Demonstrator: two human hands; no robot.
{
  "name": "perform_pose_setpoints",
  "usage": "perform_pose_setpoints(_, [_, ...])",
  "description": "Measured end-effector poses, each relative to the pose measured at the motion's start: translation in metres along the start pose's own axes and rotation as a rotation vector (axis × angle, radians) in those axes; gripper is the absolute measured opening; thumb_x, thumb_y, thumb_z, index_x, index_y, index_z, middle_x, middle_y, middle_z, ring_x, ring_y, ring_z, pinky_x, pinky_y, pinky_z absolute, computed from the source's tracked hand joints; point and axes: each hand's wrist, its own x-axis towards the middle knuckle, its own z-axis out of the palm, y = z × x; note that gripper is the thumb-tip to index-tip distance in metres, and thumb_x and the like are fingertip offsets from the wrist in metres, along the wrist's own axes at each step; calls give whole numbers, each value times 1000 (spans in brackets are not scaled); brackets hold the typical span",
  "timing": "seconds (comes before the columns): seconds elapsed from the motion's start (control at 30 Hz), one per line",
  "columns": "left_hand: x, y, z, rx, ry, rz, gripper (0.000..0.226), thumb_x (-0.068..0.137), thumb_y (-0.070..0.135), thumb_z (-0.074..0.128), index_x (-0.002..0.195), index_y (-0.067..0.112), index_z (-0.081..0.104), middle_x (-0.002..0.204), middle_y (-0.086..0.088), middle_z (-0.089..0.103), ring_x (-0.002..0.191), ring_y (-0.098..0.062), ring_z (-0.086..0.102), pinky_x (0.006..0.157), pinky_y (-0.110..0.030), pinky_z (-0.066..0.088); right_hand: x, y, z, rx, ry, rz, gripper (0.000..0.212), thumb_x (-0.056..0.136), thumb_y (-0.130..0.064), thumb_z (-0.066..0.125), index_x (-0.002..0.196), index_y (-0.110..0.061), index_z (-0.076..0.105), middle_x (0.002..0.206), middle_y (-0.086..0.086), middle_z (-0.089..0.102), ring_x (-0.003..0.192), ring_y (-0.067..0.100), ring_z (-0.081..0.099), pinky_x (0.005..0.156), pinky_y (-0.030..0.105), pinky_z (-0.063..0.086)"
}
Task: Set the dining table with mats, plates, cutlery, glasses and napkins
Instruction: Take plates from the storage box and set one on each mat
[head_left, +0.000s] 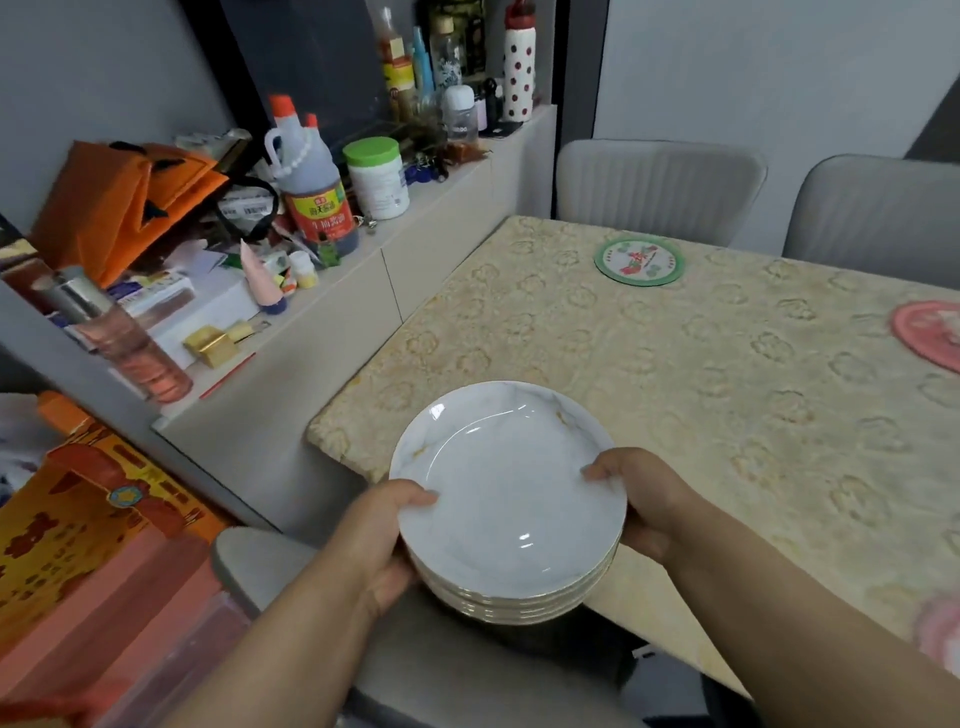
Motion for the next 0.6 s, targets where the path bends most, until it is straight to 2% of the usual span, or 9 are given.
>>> perform_pose_setpoints(0.1, [25, -15, 25, 80, -10, -71, 46, 82, -3, 42, 124, 4, 58, 112, -19, 69, 108, -38, 63, 91, -46, 51, 0, 7, -29, 34, 132, 14, 50, 66, -10, 53, 115, -2, 64, 111, 19, 69, 104, 41, 63, 94, 51, 46])
perform_pose_setpoints(0.27, [61, -46, 79, 210, -93, -176, 36, 89, -2, 44, 117, 13, 60, 109, -15, 70, 102, -35, 64, 86, -46, 53, -8, 22, -86, 112, 455, 25, 33, 88, -5, 48, 118, 2, 60, 112, 20, 67, 100, 39, 64, 83, 43, 50])
perform_pose_setpoints(0.4, [88, -75, 121, 355, -221, -205, 26, 97, 6, 47, 118, 14, 59, 108, -11, 70, 99, -29, 66, 82, -40, 55, -24, 28, -122, 198, 587, -30, 22, 94, -7, 48, 109, -4, 63, 80, 7, 72, 78, 27, 64, 67, 35, 48])
perform_pose_setpoints(0.53, [107, -103, 149, 539, -349, -164, 31, 99, 17, 47, 129, 18, 57, 115, -7, 69, 105, -28, 65, 92, -46, 53, -32, 35, -156, 179, 730, -40, 23, 90, -4, 55, 111, 2, 63, 88, 12, 66, 81, 29, 60, 76, 35, 44])
perform_pose_setpoints(0.6, [112, -115, 158, 626, -432, -106, 31, 95, 20, 49, 123, 29, 61, 113, -1, 70, 106, -25, 66, 96, -48, 51, -31, 37, -169, 120, 794, -10, 19, 85, -7, 61, 102, -1, 66, 89, 11, 65, 82, 29, 59, 75, 36, 42])
